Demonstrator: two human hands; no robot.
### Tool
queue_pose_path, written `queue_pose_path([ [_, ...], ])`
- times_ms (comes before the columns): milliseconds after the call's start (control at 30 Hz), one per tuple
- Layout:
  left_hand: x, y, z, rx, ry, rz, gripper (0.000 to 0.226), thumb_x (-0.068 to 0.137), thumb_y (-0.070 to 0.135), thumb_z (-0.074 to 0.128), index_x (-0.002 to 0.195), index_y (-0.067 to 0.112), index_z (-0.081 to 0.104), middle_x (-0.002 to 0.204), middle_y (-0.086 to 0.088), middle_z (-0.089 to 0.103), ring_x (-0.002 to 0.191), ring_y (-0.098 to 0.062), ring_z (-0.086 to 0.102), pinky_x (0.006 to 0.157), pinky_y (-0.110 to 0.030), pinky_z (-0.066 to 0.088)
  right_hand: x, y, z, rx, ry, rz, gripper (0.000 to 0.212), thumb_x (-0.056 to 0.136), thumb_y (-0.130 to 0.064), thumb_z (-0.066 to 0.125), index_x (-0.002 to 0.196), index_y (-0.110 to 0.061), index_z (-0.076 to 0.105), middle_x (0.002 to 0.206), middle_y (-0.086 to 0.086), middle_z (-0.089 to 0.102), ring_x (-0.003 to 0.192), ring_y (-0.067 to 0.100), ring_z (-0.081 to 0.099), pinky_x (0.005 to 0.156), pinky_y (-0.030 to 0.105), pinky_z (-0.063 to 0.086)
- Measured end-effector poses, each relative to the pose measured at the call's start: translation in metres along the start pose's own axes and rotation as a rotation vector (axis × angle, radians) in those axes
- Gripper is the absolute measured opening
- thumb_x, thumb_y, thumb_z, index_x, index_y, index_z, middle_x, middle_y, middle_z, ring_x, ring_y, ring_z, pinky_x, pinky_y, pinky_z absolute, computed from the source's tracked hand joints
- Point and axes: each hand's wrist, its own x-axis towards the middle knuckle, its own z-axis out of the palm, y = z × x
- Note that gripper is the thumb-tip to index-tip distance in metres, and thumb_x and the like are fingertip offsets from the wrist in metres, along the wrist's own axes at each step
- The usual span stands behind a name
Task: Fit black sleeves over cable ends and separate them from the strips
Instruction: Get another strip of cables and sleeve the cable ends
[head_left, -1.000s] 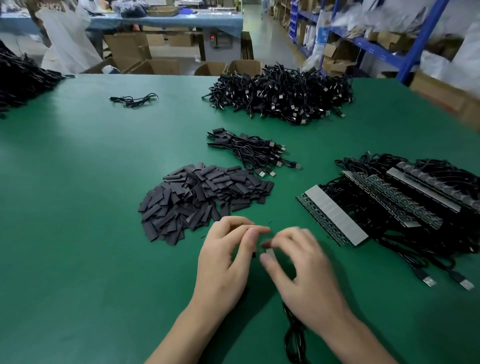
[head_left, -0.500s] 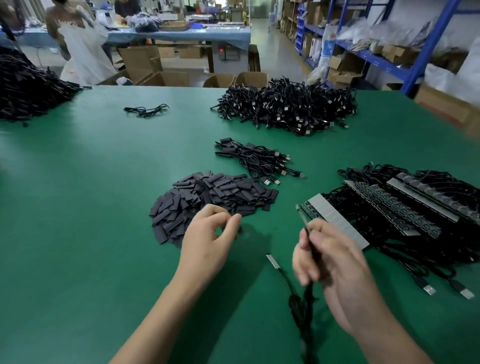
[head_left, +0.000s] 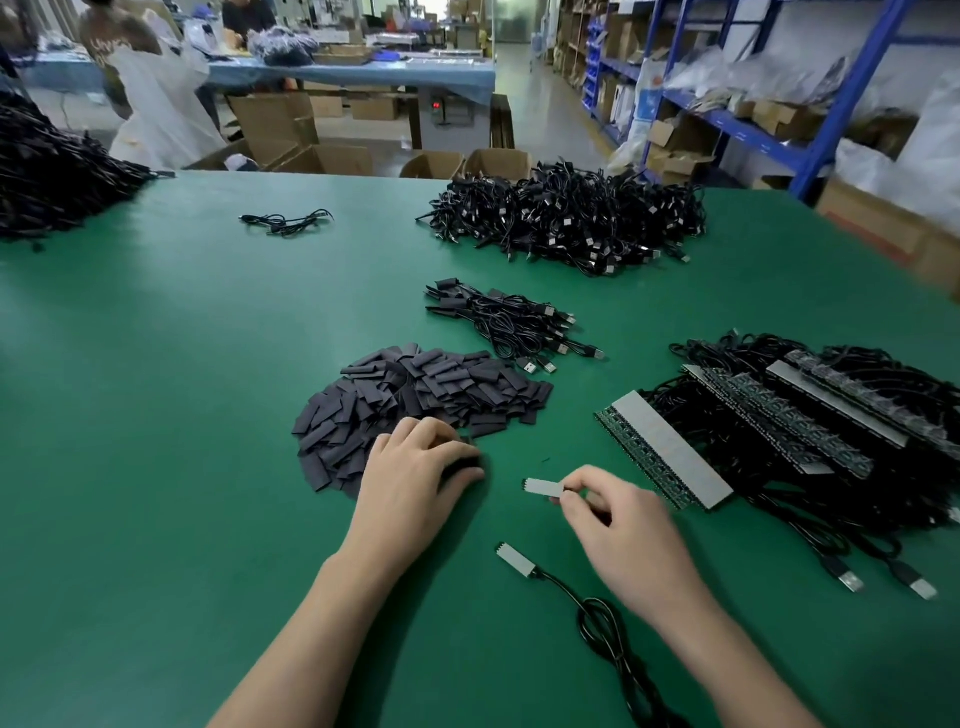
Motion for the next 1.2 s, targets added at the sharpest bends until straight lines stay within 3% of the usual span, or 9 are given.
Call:
queue_pose_path([
  [133, -0.004, 0.005, -0.007, -0.418, 0.078, -0.03, 0.025, 0.087, 0.043, 0.072, 0.107, 0.03, 0.08, 0.105, 0.019, 0.067, 0.103, -0.007, 0.062, 0.091, -0.026, 0.047, -0.006, 0.002, 0.0, 0.125, 0.032, -0.089, 0.025, 0.1, -0.042, 0.056, 0.082, -0.026, 0.059, 0.054, -0.005, 0.039, 0.049, 0.008, 0.031, 0.049, 0.028, 0.024],
  [233, -0.005, 0.015, -0.019, -0.695, 0.036, -0.036, 0.023, 0.087, 0.037, 0.073, 0.107, 0.031, 0.08, 0.1, 0.017, 0.073, 0.096, -0.011, 0.069, 0.086, -0.014, 0.048, -0.01, 0.001, -0.003, 0.192, 0.086, -0.136, 0.03, 0.101, -0.043, 0.055, 0.08, -0.022, 0.059, 0.055, -0.005, 0.04, 0.049, 0.006, 0.031, 0.047, 0.024, 0.023],
  [533, -0.025, 0.034, -0.018, -0.861, 0.012, -0.069, 0.023, 0.084, 0.027, 0.078, 0.107, 0.03, 0.08, 0.098, 0.016, 0.078, 0.093, -0.009, 0.071, 0.081, -0.031, 0.054, -0.017, -0.006, -0.004, 0.285, 0.162, -0.193, 0.034, 0.097, -0.049, 0.049, 0.076, -0.023, 0.056, 0.055, -0.009, 0.042, 0.047, 0.005, 0.033, 0.046, 0.016, 0.024],
  [633, -0.028, 0.036, -0.013, -0.84, 0.002, -0.051, 0.024, 0.083, 0.027, 0.078, 0.107, 0.028, 0.08, 0.099, 0.016, 0.077, 0.095, -0.011, 0.071, 0.078, -0.026, 0.053, -0.018, -0.006, -0.003, 0.297, 0.13, -0.203, 0.032, 0.096, -0.049, 0.052, 0.077, -0.024, 0.057, 0.056, -0.01, 0.043, 0.049, 0.004, 0.035, 0.047, 0.016, 0.026],
  [767, -0.029, 0.035, -0.013, -0.837, -0.001, -0.013, 0.023, 0.083, 0.031, 0.08, 0.106, 0.033, 0.08, 0.102, 0.015, 0.073, 0.094, -0.009, 0.069, 0.08, -0.018, 0.05, -0.017, -0.005, -0.002, 0.454, 0.053, -0.165, 0.032, 0.09, -0.053, 0.062, 0.09, -0.021, 0.064, 0.061, -0.006, 0.045, 0.057, 0.01, 0.039, 0.052, 0.031, 0.035],
  [900, -0.032, 0.037, -0.01, -0.918, -0.053, -0.06, 0.023, 0.08, 0.03, 0.082, 0.101, 0.039, 0.081, 0.095, 0.011, 0.067, 0.084, -0.01, 0.063, 0.074, -0.026, 0.051, -0.015, -0.007, -0.003, 0.478, 0.001, -0.127, 0.031, 0.085, -0.051, 0.067, 0.092, -0.021, 0.067, 0.073, 0.023, 0.054, 0.061, 0.034, 0.047, 0.057, 0.053, 0.044],
  [967, -0.033, 0.039, -0.009, -0.946, -0.062, -0.063, 0.023, 0.08, 0.032, 0.081, 0.101, 0.039, 0.081, 0.092, 0.011, 0.068, 0.081, -0.01, 0.064, 0.073, -0.023, 0.05, -0.014, -0.007, -0.003, 0.488, -0.047, -0.121, 0.028, 0.085, -0.05, 0.065, 0.09, -0.022, 0.07, 0.072, 0.019, 0.058, 0.061, 0.031, 0.049, 0.057, 0.046, 0.043],
  [1100, -0.033, 0.039, -0.007, -0.888, -0.047, -0.004, 0.017, 0.08, 0.028, 0.086, 0.094, 0.036, 0.081, 0.09, 0.012, 0.071, 0.08, -0.012, 0.067, 0.071, -0.024, 0.052, -0.012, -0.006, -0.002, 0.504, -0.163, -0.096, 0.026, 0.09, -0.048, 0.06, 0.085, -0.025, 0.073, 0.056, -0.017, 0.046, 0.053, 0.0, 0.037, 0.052, 0.015, 0.028],
  [1200, -0.033, 0.04, -0.007, -0.891, -0.043, 0.036, 0.017, 0.08, 0.028, 0.086, 0.095, 0.034, 0.08, 0.091, 0.013, 0.071, 0.08, -0.013, 0.068, 0.072, -0.021, 0.052, -0.01, -0.003, -0.004, 0.555, -0.236, -0.032, 0.023, 0.098, -0.036, 0.063, 0.09, -0.018, 0.075, 0.055, -0.016, 0.038, 0.05, 0.003, 0.029, 0.049, 0.016, 0.023],
])
